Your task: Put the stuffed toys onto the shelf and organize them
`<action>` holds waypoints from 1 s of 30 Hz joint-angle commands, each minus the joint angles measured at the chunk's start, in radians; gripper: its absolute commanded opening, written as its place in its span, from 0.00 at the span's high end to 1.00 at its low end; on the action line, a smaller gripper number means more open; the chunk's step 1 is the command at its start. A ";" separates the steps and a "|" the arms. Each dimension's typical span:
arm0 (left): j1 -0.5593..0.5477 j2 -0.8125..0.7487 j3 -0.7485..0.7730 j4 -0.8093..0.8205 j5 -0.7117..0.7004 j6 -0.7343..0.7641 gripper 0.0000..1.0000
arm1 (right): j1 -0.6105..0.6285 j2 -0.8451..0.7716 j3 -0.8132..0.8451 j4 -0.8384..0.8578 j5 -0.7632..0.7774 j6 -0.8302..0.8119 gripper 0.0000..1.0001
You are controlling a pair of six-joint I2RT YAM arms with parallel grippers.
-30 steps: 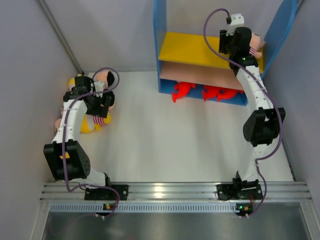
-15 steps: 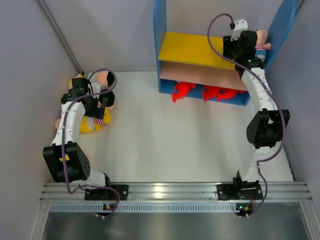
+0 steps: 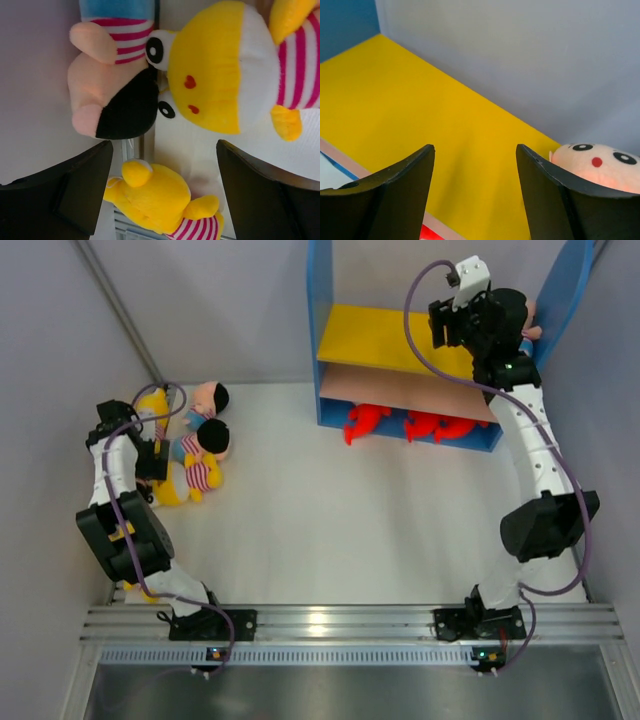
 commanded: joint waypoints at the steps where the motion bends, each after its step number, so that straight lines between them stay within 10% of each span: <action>1: 0.026 0.039 0.065 0.075 -0.055 0.019 0.12 | 0.026 -0.091 -0.017 0.025 -0.023 -0.052 0.33; 7: 0.031 0.133 0.047 0.227 -0.299 0.048 0.13 | 0.095 -0.140 -0.083 0.044 0.024 -0.129 0.32; 16: 0.100 0.251 0.065 0.240 -0.296 0.039 0.19 | 0.173 -0.147 -0.102 0.033 0.076 -0.219 0.31; 23: 0.101 0.187 -0.001 0.237 -0.261 0.052 1.00 | 0.202 -0.165 -0.106 0.031 0.076 -0.215 0.30; 30: 0.103 -0.014 -0.010 0.237 -0.172 0.045 1.00 | 0.205 -0.228 -0.111 0.008 -0.034 -0.152 0.30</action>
